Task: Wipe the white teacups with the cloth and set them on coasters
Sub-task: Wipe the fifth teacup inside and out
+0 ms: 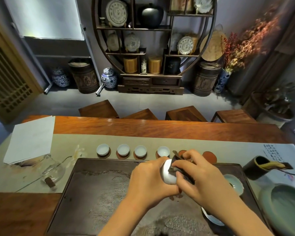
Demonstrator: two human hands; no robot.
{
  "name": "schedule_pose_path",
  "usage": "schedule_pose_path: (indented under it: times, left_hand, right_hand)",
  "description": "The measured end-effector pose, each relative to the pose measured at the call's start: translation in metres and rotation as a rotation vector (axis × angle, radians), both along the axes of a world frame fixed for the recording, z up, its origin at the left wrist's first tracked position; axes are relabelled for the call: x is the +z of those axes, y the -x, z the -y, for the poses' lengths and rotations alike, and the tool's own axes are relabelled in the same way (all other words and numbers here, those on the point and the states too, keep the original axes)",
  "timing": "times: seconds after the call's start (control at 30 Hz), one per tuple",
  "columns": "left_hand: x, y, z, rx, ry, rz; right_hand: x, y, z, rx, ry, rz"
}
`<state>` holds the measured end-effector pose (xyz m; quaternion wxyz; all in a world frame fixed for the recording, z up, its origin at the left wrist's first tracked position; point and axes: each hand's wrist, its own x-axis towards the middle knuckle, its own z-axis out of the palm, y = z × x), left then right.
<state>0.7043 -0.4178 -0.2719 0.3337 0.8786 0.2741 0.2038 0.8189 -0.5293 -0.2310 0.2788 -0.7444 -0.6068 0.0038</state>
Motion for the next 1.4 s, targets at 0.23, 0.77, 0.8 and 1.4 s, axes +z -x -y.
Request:
schedule_pose_path:
  times: [0.23, 0.77, 0.8, 1.4]
  left_hand:
    - [-0.001, 0.0, 0.0, 0.008, -0.039, -0.065]
    - [0.007, 0.004, -0.006, -0.04, -0.048, -0.141]
    - [0.009, 0.005, -0.007, -0.036, -0.034, -0.127]
    - [0.002, -0.008, 0.013, -0.114, 0.082, -0.009]
  right_hand:
    - [0.009, -0.024, 0.012, 0.022, -0.037, -0.217]
    - [-0.001, -0.018, 0.031, 0.094, 0.068, 0.051]
    - [-0.002, -0.024, 0.033, 0.039, 0.056, 0.042]
    - [-0.012, -0.017, 0.04, 0.05, -0.165, -0.063]
